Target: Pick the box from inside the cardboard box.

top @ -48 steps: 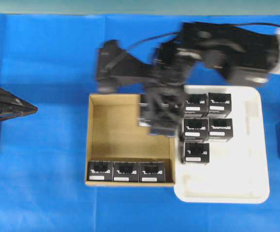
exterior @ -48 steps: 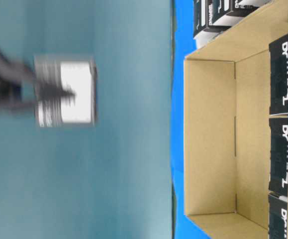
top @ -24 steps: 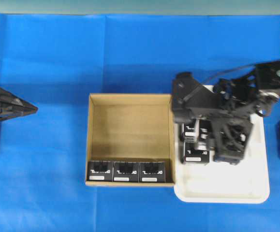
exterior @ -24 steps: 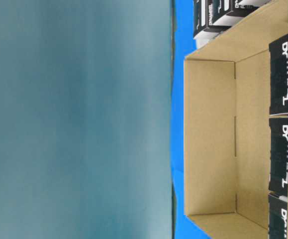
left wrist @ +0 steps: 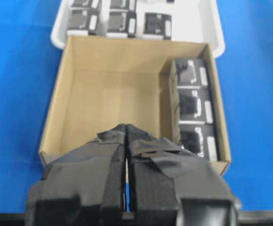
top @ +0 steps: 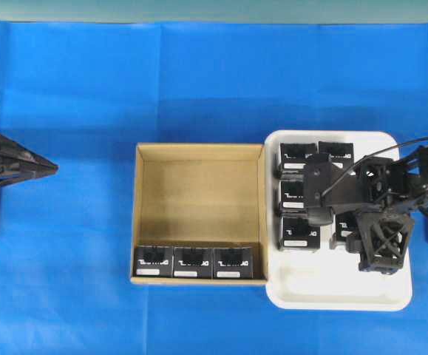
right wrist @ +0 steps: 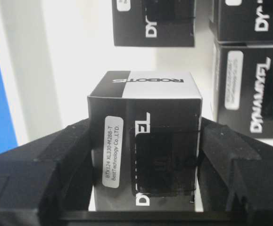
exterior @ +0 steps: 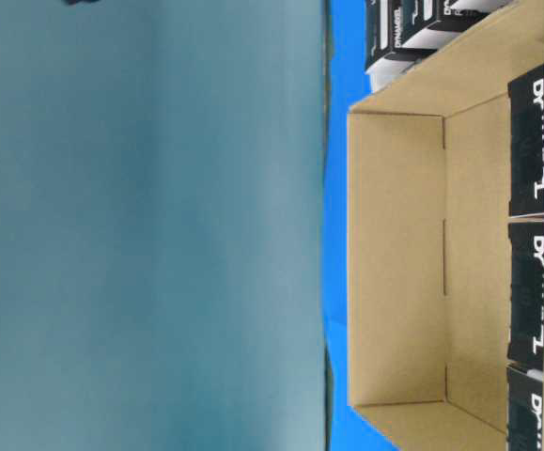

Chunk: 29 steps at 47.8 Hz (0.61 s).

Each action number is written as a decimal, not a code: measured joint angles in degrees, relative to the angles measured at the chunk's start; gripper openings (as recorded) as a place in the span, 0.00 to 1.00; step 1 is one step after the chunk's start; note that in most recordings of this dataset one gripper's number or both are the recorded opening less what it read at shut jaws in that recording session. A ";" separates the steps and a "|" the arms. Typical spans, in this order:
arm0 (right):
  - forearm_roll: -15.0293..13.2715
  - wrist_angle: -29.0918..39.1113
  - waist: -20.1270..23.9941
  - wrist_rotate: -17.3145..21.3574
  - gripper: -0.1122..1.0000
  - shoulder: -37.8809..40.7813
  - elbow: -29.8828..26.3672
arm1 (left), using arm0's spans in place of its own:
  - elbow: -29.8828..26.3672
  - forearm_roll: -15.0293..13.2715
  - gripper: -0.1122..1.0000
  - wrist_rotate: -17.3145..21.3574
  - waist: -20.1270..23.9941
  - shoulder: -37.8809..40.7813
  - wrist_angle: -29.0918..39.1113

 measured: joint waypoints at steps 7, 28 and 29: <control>0.00 -4.75 0.53 0.18 0.66 0.18 2.81 | 0.00 0.00 0.08 -0.35 -0.09 -0.09 0.00; 0.00 -16.00 0.97 0.09 0.66 3.34 7.56 | 0.00 0.00 0.08 -0.35 -0.09 -0.09 -0.09; 0.00 -16.17 0.88 0.00 0.66 3.43 7.65 | 0.09 0.00 0.08 -0.35 -0.09 -0.09 -0.09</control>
